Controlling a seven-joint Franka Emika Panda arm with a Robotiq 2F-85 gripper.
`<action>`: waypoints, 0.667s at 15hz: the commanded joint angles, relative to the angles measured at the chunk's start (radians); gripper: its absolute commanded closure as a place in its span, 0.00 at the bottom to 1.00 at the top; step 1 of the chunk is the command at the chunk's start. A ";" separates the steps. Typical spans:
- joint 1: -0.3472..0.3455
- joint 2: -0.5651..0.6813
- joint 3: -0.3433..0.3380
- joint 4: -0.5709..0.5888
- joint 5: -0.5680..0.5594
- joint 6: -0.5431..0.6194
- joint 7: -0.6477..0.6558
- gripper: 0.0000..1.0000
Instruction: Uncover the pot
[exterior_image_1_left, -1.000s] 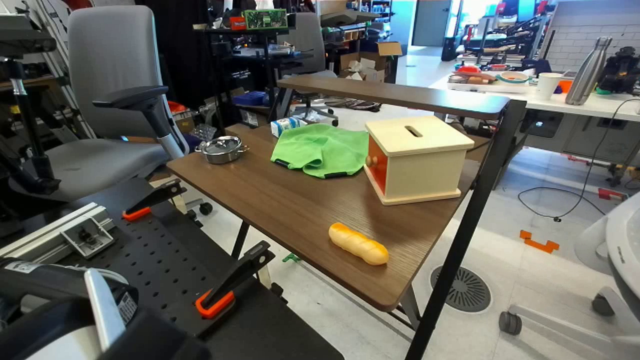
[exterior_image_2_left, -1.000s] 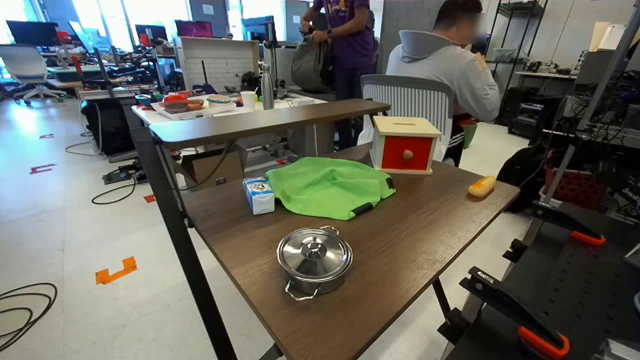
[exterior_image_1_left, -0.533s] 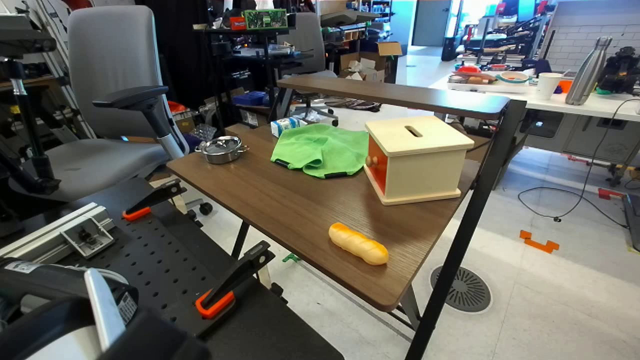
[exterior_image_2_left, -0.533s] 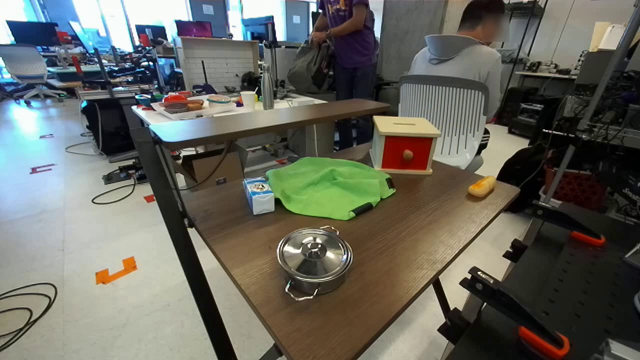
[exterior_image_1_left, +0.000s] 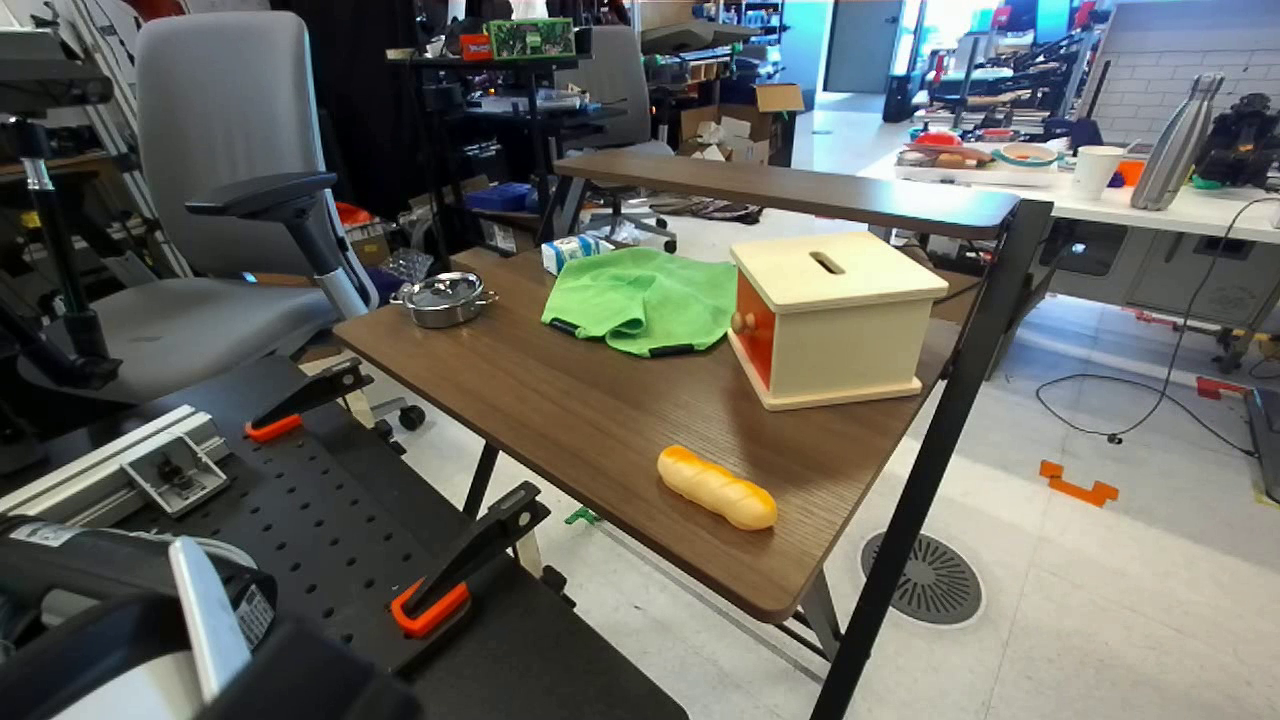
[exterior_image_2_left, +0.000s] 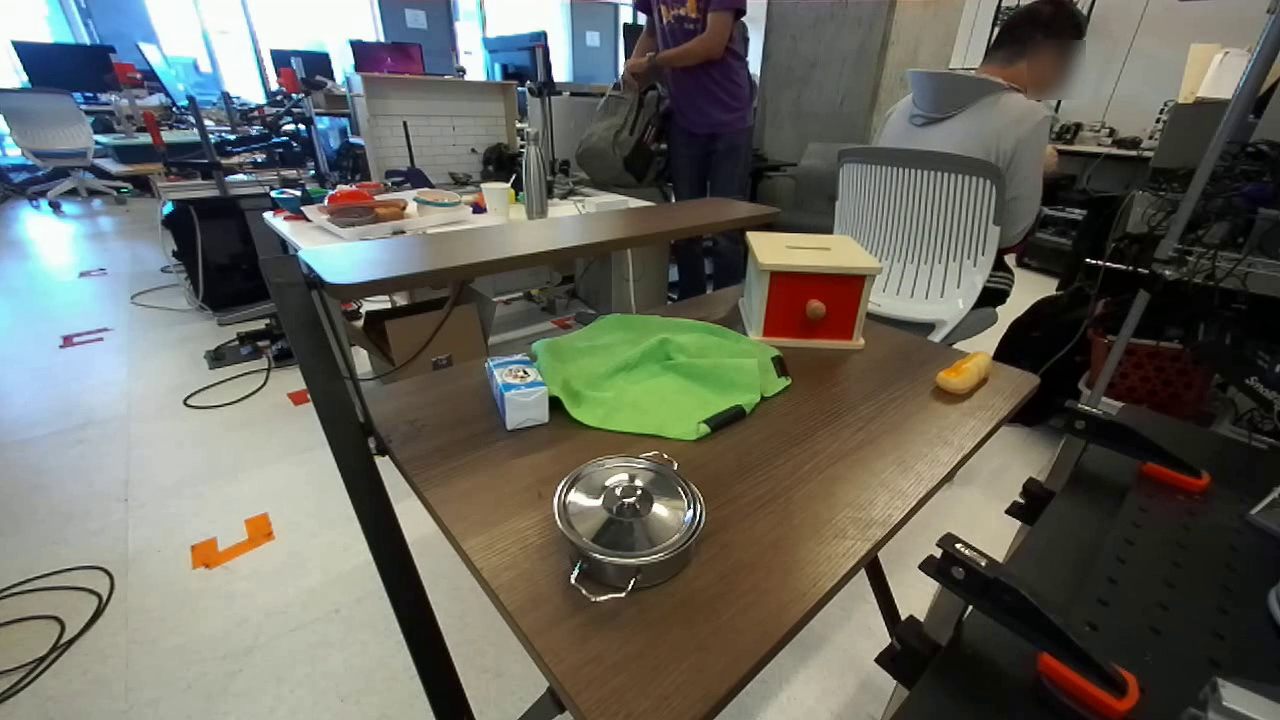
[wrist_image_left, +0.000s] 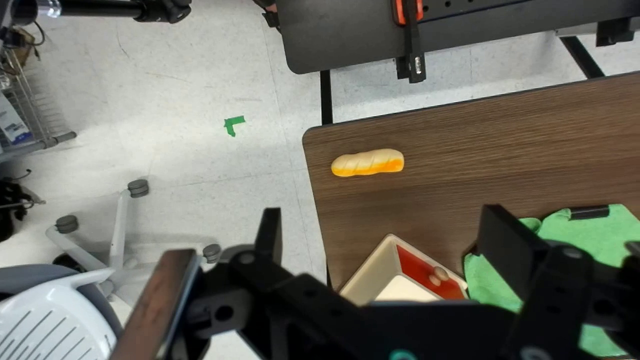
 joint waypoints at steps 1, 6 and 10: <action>0.080 -0.020 -0.018 -0.025 0.106 0.042 -0.135 0.00; 0.210 -0.031 0.002 -0.037 0.280 0.068 -0.291 0.00; 0.317 -0.027 0.017 -0.036 0.410 0.077 -0.417 0.00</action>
